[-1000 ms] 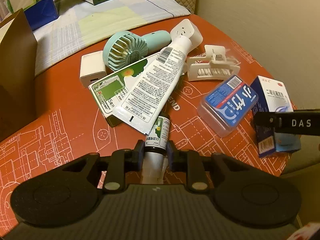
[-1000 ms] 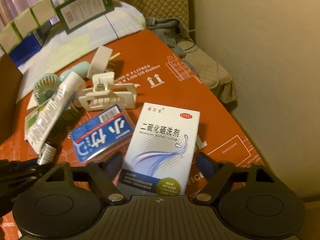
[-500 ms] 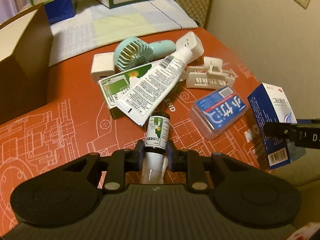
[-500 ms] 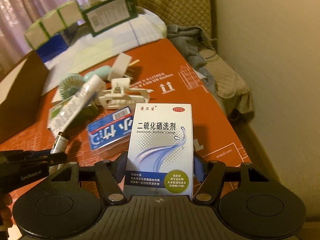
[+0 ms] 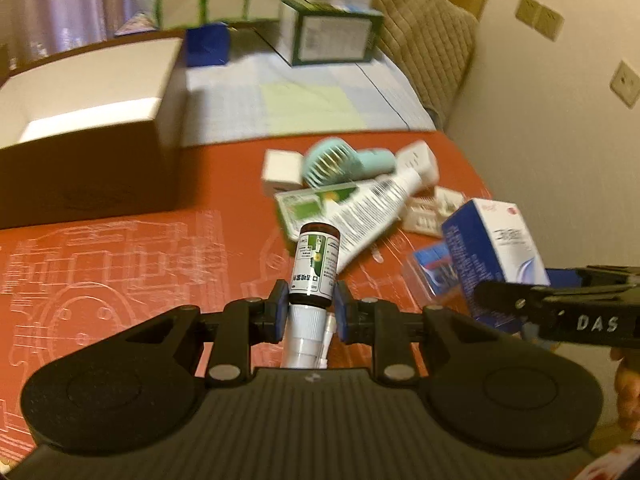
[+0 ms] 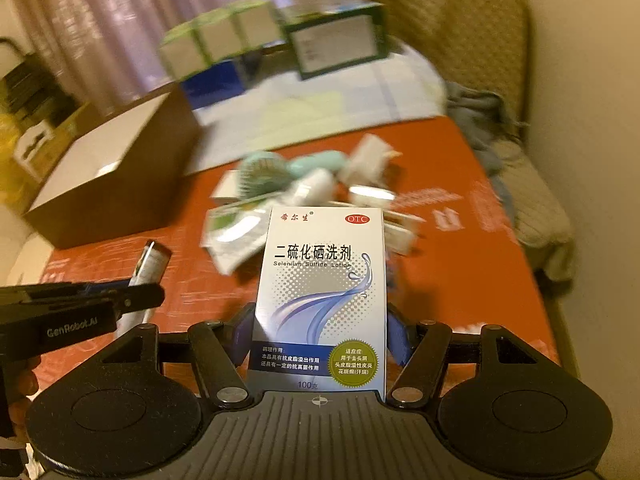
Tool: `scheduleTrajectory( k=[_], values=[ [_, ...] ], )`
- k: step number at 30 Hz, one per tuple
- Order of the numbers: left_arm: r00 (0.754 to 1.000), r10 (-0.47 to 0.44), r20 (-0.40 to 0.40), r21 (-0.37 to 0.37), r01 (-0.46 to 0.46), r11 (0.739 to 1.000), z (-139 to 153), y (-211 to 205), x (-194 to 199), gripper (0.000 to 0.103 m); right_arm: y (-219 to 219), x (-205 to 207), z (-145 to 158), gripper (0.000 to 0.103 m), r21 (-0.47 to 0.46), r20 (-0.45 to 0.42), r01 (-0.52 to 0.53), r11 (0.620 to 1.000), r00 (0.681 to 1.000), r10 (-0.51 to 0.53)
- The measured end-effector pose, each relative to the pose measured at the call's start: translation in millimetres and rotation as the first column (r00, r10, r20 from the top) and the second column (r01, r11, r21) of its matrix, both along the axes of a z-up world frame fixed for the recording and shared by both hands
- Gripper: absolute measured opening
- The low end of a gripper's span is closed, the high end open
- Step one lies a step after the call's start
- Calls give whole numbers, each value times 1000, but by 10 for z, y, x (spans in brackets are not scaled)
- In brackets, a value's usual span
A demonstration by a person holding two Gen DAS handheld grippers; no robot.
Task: Organize rigid objects
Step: 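Carry the medicine box with the right tool into the brown box while the left tool places the bottle there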
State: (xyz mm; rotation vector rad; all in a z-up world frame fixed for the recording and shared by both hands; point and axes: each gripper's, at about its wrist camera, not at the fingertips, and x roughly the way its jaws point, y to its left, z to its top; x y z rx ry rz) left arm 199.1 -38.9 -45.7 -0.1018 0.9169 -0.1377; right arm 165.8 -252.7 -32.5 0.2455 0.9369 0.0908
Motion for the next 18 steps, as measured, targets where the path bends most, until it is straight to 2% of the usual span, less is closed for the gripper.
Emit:
scheduleTrajectory(
  k=[9, 18],
  values=[
    [995, 69, 67, -10, -69, 998, 354, 802, 182, 20, 809, 509, 177, 62, 34, 60, -124, 992, 991, 122],
    [985, 134, 111, 17, -137, 990, 645, 1787, 560, 20, 1801, 1238, 387, 62, 73, 120, -214, 974, 971, 205]
  ],
)
